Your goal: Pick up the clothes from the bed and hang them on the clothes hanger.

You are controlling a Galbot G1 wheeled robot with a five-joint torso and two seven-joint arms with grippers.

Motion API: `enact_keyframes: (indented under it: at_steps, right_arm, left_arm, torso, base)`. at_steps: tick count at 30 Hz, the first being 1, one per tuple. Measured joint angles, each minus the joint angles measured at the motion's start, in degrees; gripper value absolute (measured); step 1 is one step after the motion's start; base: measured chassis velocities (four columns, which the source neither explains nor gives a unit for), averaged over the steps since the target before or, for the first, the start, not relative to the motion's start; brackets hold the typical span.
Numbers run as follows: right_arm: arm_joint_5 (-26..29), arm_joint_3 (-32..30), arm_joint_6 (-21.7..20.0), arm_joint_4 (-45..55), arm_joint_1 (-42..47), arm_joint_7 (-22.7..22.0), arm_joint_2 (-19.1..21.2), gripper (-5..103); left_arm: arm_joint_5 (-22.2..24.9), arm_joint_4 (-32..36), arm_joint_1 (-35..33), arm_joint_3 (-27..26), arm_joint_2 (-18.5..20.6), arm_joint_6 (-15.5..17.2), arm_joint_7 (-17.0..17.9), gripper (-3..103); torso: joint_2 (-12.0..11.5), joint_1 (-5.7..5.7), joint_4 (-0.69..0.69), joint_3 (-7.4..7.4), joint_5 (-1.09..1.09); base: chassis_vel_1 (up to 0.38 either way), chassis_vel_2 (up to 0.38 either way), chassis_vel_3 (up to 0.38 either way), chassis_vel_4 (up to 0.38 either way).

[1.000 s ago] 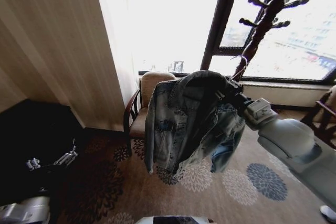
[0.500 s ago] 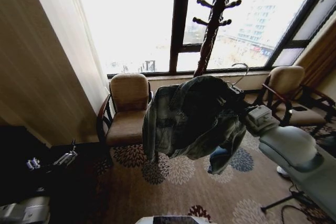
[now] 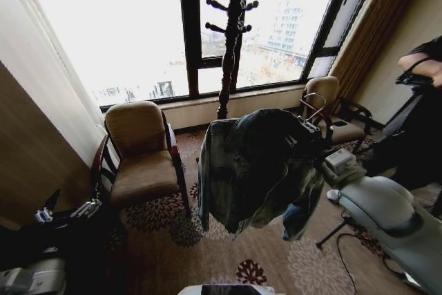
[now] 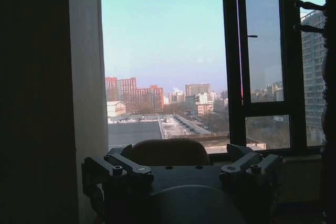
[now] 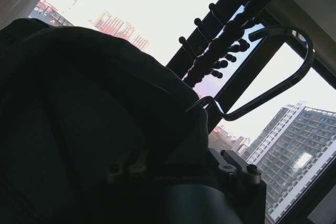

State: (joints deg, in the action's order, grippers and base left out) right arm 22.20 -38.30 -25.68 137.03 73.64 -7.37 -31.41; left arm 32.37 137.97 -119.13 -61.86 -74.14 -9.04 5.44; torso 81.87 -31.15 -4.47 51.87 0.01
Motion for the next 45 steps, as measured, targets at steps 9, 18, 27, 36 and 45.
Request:
enact_keyframes:
  at_steps: [9,18,27,36,45]
  right_arm:
    - [-1.3,-0.4,0.5,0.8,2.1,0.2,-1.4,33]
    - [-3.0,-1.7,1.7,1.4,4.5,0.5,-2.7,33]
    - [-4.8,-2.1,1.7,2.0,6.4,0.8,-4.2,33]
    - [-6.3,-2.2,1.7,2.4,7.3,1.0,-5.1,33]
    - [-8.2,-2.4,2.2,2.1,7.6,-1.1,-5.7,33]
  left_arm:
    - [0.0,0.0,0.0,0.0,0.0,0.0,0.0,100]
    - [0.0,0.0,0.0,0.0,0.0,0.0,0.0,100]
    - [0.0,0.0,0.0,0.0,0.0,0.0,0.0,100]
    - [0.0,0.0,0.0,0.0,0.0,0.0,0.0,100]
    - [0.0,0.0,0.0,0.0,0.0,0.0,0.0,100]
  torso:
    - [0.0,0.00,-0.03,0.00,0.00]
    - [0.0,0.00,0.00,0.00,-0.01]
    - [0.0,0.00,-0.04,0.00,0.01]
    - [0.0,0.00,-0.03,0.00,-0.02]
    - [0.0,0.00,-0.03,0.00,0.00]
  base:
    - [0.017,0.014,0.007,0.025]
    - [0.059,0.072,0.065,0.062]
    - [0.012,0.019,0.005,0.011]
    - [0.000,0.000,0.000,0.000]
    - [0.000,0.000,0.000,0.000]
